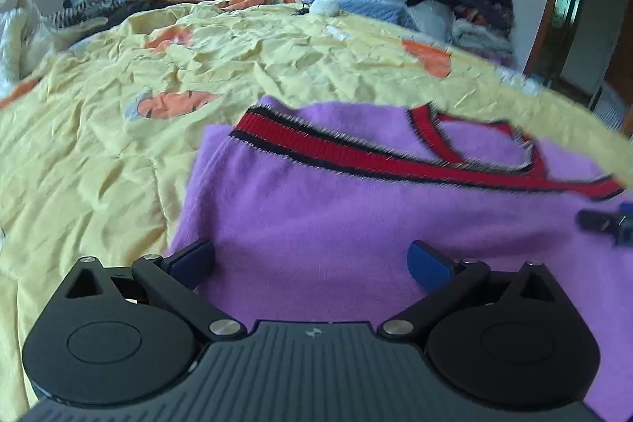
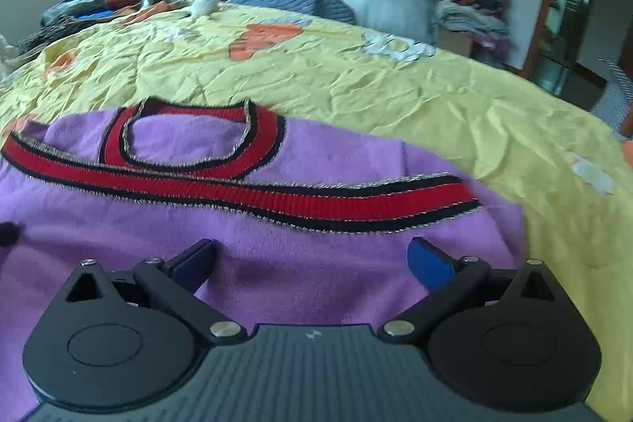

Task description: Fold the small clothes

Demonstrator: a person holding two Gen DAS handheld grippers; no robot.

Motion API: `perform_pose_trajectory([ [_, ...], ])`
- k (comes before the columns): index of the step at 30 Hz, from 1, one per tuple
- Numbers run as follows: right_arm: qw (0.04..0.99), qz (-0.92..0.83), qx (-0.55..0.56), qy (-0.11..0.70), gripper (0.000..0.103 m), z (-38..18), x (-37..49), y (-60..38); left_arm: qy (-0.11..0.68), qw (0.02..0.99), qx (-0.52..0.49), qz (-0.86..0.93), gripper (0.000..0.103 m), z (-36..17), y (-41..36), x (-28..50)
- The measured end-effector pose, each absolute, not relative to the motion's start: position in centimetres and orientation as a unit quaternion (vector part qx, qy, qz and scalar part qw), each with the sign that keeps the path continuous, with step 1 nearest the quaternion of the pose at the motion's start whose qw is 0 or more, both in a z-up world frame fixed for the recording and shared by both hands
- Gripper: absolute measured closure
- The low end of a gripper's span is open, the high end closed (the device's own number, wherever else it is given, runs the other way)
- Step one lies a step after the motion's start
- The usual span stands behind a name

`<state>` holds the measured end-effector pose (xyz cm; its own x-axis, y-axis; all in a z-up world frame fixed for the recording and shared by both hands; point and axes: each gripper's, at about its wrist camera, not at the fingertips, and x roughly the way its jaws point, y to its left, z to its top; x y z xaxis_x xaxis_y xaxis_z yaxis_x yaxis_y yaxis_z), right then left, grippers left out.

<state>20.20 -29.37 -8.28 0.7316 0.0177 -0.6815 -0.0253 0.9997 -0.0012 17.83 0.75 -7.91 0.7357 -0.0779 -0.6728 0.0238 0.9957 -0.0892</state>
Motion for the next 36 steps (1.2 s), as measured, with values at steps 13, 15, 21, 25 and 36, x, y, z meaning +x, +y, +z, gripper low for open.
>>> perform_pose_trajectory([
  [13, 0.924, -0.008, -0.006, 0.381, 0.0, -9.5, 24.3, -30.7, 0.364, 0.931, 0.0, 0.015, 0.0, -9.5, -1.1, 23.0],
  [15, 0.927, -0.02, 0.003, 0.373, 0.0, -9.9, 25.1, -32.0, 0.364, 0.931, -0.002, 0.017, 0.0, -9.5, -1.1, 23.0],
  [21, 0.938, -0.053, 0.003, 0.343, 0.0, -8.1, 23.8, -32.2, 0.356, 0.934, -0.002, 0.016, 0.0, -9.6, -0.9, 23.0],
  [25, 0.941, -0.017, 0.003, 0.337, 0.0, -7.5, 20.3, -31.0, 0.355, 0.935, -0.001, 0.016, 0.0, -9.6, -0.9, 23.0],
  [36, 0.928, -0.062, 0.037, 0.366, 0.0, -8.2, 20.0, -33.9, 0.355, 0.935, -0.001, 0.014, 0.0, -9.6, -0.8, 23.0],
])
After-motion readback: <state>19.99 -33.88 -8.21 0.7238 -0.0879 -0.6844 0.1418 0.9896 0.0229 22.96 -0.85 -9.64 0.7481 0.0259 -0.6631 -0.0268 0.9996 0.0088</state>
